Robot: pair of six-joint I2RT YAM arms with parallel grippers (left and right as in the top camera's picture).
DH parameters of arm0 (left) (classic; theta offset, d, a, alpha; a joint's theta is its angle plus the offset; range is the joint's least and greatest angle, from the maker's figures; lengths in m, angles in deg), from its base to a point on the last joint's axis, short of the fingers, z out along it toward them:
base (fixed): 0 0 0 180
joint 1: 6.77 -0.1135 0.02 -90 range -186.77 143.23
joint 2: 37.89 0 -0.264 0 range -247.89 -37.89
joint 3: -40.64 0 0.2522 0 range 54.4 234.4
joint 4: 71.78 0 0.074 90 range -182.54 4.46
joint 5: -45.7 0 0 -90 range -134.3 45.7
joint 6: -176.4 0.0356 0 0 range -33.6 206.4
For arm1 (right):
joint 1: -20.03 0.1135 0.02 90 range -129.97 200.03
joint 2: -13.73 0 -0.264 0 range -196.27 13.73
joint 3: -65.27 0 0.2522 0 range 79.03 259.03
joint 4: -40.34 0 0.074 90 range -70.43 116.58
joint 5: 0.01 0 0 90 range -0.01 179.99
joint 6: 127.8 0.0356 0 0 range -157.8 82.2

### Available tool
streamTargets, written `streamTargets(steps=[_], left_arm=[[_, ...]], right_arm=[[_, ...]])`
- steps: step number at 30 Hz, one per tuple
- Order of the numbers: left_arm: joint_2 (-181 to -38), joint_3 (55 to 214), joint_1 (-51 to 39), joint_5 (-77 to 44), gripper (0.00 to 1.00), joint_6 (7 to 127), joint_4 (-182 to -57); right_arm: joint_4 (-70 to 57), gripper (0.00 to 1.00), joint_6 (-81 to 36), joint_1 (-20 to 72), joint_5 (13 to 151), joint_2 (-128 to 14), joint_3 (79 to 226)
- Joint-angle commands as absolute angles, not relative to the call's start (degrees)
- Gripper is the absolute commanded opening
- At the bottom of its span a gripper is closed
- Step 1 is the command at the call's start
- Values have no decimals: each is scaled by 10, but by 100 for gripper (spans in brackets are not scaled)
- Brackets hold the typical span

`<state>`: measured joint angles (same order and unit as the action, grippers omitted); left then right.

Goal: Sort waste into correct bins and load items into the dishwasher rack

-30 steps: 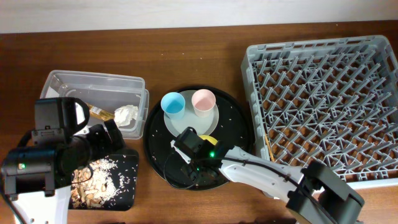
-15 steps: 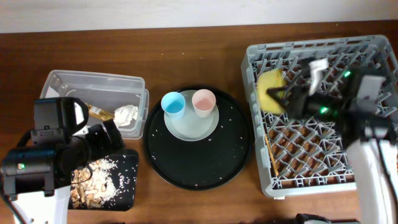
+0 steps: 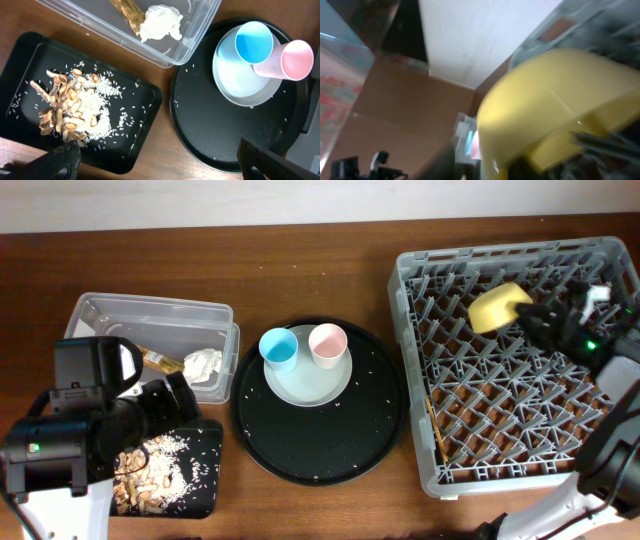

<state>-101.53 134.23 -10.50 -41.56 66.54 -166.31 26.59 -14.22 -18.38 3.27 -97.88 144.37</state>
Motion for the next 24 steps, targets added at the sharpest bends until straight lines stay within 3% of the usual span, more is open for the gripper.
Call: streamTargets(steps=[1, 2, 3, 7, 9, 12, 13, 16, 18, 21, 24], left_arm=[[-1013, 1348, -105, -418, 99, 674, -1662], [-1013, 1348, -105, -418, 99, 674, -1662], [-1013, 1348, -105, -418, 99, 674, -1662], [-1013, 1348, -105, -418, 99, 674, -1662], [-1013, 1348, -105, -418, 99, 674, -1662], [-1013, 1348, -105, -418, 99, 674, -1662], [-1013, 1348, -105, -418, 99, 674, -1662], [-1013, 1348, -105, -418, 99, 674, -1662], [-1013, 1348, -105, -418, 99, 674, -1662], [-1013, 1348, -105, -418, 99, 674, -1662], [-1013, 1348, -105, -418, 99, 674, -1662]], right_arm=[[226, 46, -126, -244, 33, -981, 1442], [218, 54, -95, -280, 29, -981, 1442], [216, 55, -69, -305, 18, -981, 1442], [213, 49, 1, -336, 21, -955, 1442], [230, 48, -24, -249, 51, -862, 1442], [223, 50, -79, -38, 209, -702, 1442], [188, 51, -117, 47, 298, -666, 1442], [22, 54, -274, 343, 786, -664, 1442], [26, 57, -338, 479, 899, -715, 1442], [42, 57, -389, 562, 935, -810, 1442], [65, 57, -395, 567, 935, -840, 1442]])
